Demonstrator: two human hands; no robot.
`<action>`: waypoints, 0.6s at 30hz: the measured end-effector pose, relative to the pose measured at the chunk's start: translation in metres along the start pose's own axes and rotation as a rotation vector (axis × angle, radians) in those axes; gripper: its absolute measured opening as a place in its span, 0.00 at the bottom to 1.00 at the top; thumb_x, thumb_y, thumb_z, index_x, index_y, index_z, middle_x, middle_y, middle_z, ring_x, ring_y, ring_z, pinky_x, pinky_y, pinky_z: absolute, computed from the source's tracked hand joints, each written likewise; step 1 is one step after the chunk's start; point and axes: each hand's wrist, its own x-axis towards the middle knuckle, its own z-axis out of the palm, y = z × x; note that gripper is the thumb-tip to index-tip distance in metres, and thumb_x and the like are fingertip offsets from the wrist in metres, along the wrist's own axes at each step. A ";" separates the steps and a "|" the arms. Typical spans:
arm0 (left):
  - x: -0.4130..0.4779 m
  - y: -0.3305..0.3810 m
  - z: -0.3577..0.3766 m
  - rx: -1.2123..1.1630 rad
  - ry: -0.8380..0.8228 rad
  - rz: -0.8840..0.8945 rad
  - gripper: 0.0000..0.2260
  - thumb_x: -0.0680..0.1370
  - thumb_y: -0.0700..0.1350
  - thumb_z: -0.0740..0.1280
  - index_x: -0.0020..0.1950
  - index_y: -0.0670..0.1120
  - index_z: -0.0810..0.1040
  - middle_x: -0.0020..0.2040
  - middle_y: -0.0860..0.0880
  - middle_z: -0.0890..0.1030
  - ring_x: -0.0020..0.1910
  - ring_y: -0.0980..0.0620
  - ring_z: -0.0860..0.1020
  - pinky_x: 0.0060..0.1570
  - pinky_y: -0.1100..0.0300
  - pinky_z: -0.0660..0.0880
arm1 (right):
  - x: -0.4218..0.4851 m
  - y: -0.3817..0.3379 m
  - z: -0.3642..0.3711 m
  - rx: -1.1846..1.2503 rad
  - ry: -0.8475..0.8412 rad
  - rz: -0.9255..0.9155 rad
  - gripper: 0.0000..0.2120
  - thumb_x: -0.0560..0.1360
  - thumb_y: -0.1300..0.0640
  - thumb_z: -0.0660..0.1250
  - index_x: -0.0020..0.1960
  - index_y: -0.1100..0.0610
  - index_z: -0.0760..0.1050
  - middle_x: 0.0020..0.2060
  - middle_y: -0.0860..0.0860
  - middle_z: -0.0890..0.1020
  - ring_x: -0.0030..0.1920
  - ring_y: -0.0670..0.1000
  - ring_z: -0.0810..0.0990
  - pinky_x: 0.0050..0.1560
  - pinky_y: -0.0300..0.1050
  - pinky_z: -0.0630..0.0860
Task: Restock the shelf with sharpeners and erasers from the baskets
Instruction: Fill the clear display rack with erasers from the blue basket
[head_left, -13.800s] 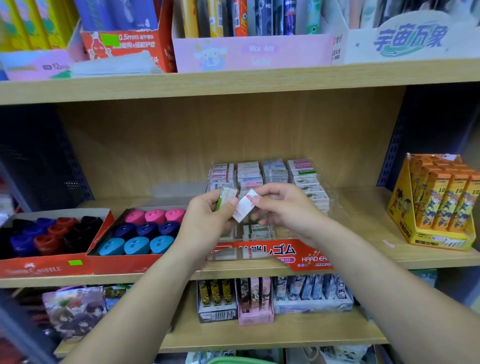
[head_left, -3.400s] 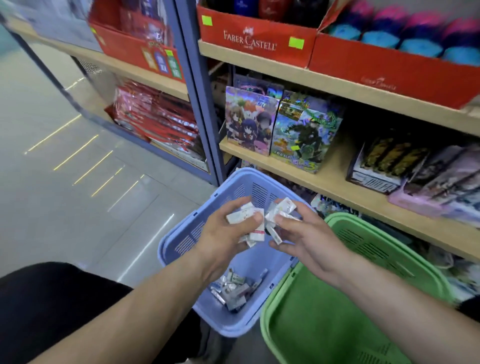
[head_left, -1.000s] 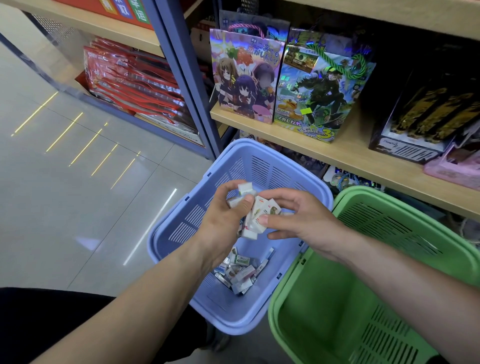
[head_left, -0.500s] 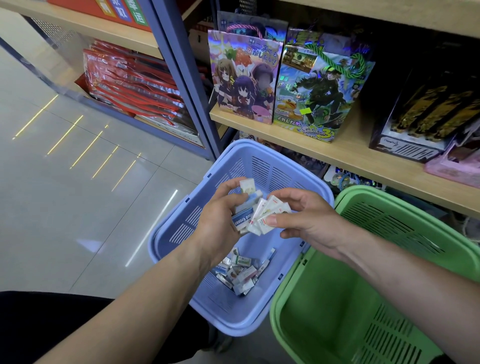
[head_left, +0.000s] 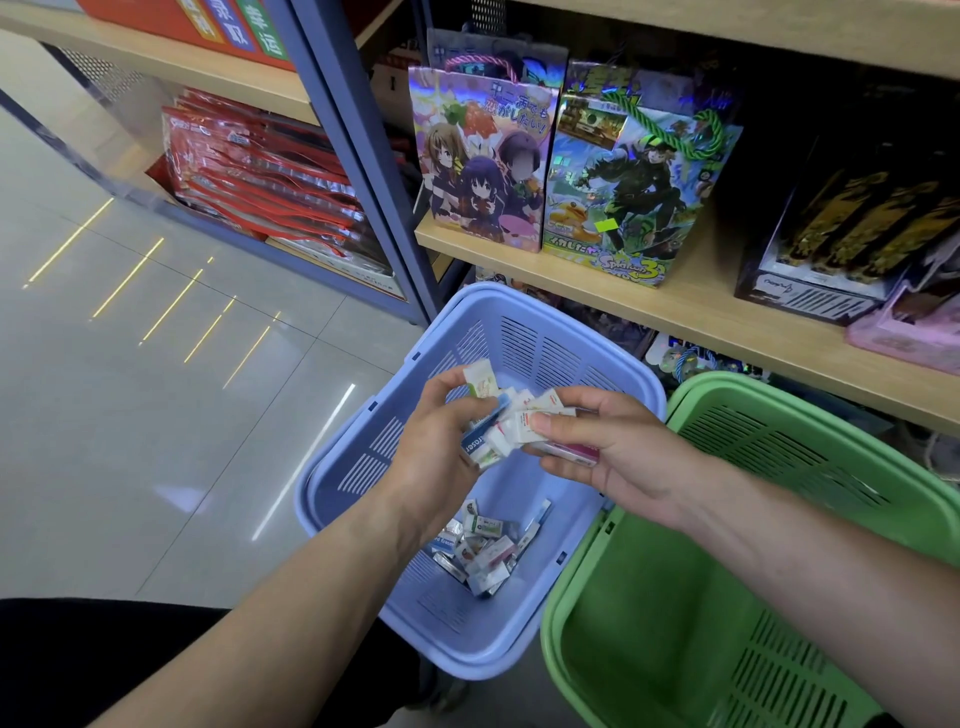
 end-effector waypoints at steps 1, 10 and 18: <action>0.000 -0.001 -0.001 0.028 0.004 0.004 0.13 0.80 0.32 0.63 0.62 0.44 0.74 0.46 0.42 0.83 0.42 0.44 0.84 0.42 0.52 0.82 | 0.000 0.001 0.001 0.003 0.007 0.007 0.32 0.63 0.60 0.78 0.65 0.64 0.74 0.51 0.59 0.86 0.48 0.56 0.87 0.39 0.41 0.82; 0.002 -0.007 -0.006 0.123 -0.010 0.016 0.16 0.80 0.35 0.68 0.66 0.40 0.72 0.46 0.45 0.85 0.39 0.50 0.83 0.37 0.59 0.81 | -0.002 0.005 0.002 0.040 0.063 -0.017 0.20 0.73 0.65 0.74 0.64 0.63 0.76 0.52 0.60 0.86 0.49 0.57 0.87 0.41 0.43 0.83; 0.009 -0.004 -0.009 0.166 0.049 0.113 0.13 0.80 0.34 0.68 0.62 0.43 0.75 0.48 0.44 0.84 0.42 0.48 0.84 0.38 0.58 0.81 | -0.004 0.000 0.002 0.075 0.021 0.026 0.13 0.77 0.64 0.69 0.61 0.65 0.77 0.51 0.63 0.86 0.50 0.61 0.87 0.46 0.48 0.85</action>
